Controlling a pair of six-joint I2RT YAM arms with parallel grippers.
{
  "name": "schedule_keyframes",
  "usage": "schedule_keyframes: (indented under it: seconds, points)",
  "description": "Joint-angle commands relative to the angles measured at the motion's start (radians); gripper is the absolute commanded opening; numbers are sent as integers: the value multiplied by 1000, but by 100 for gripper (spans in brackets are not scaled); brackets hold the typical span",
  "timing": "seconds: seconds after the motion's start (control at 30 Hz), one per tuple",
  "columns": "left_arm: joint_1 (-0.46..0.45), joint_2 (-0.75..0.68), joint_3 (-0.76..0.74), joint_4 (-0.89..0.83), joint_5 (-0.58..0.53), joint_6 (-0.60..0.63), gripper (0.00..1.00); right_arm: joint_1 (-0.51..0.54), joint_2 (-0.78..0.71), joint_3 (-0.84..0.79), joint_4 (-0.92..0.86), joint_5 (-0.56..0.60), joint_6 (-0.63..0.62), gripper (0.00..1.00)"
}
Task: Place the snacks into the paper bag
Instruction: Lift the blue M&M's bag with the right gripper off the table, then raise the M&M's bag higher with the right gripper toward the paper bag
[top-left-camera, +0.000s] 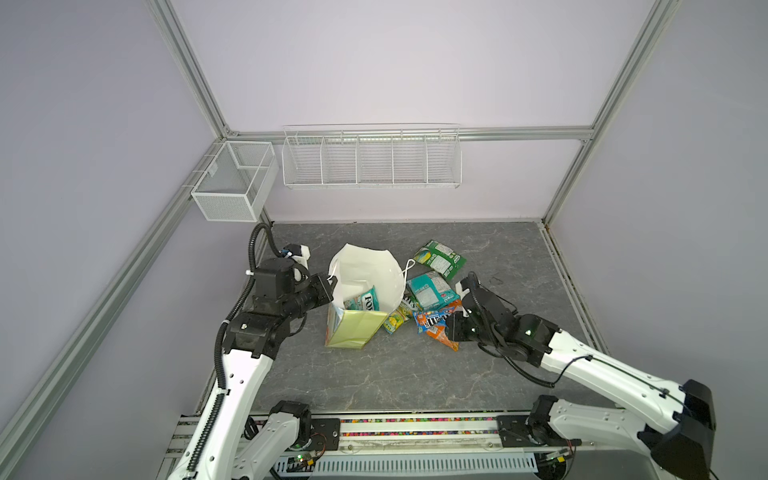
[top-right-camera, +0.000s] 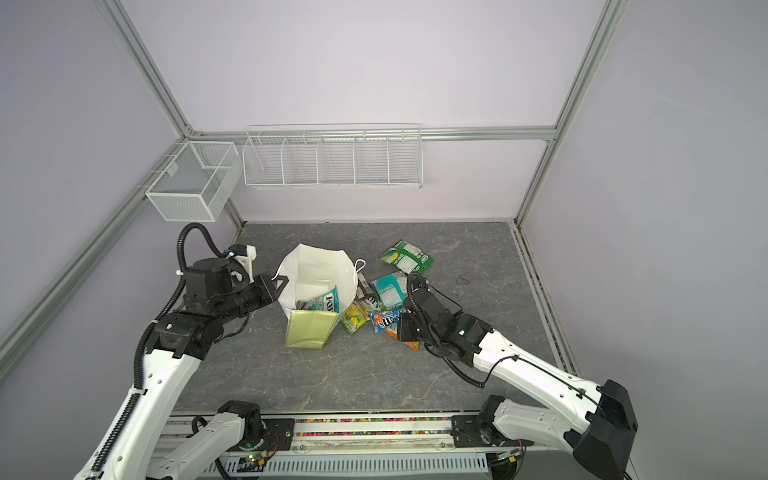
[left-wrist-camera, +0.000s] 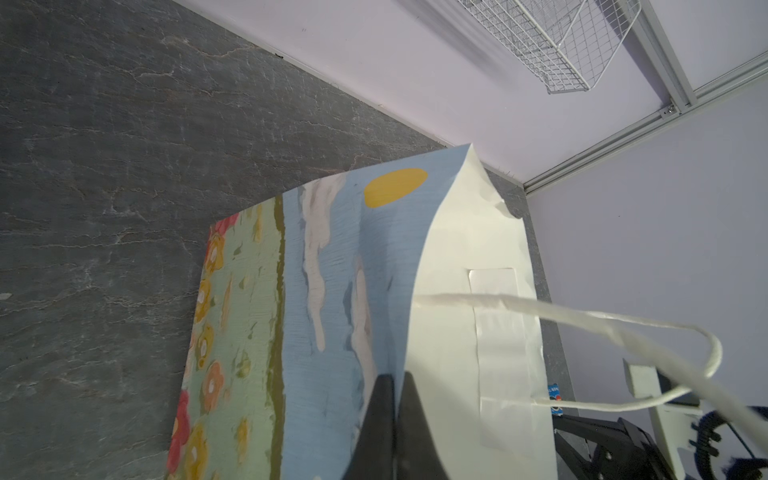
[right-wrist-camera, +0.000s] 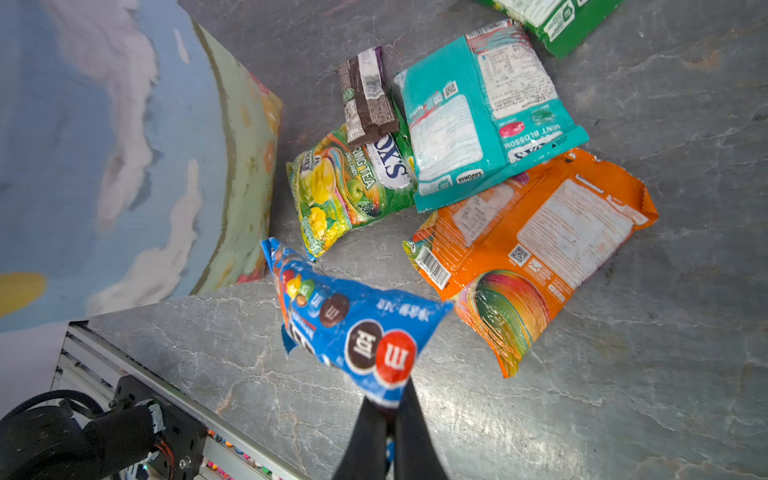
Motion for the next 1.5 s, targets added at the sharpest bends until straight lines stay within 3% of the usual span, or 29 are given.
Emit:
schedule_keyframes:
  seconds: [0.0,1.47]
  points:
    - [-2,-15,6,26,9,10,0,5,-21,30,-6,7,-27,6]
    - [-3,-28,3,26,15,4,0,7,18,211,-48,-2,-140,6]
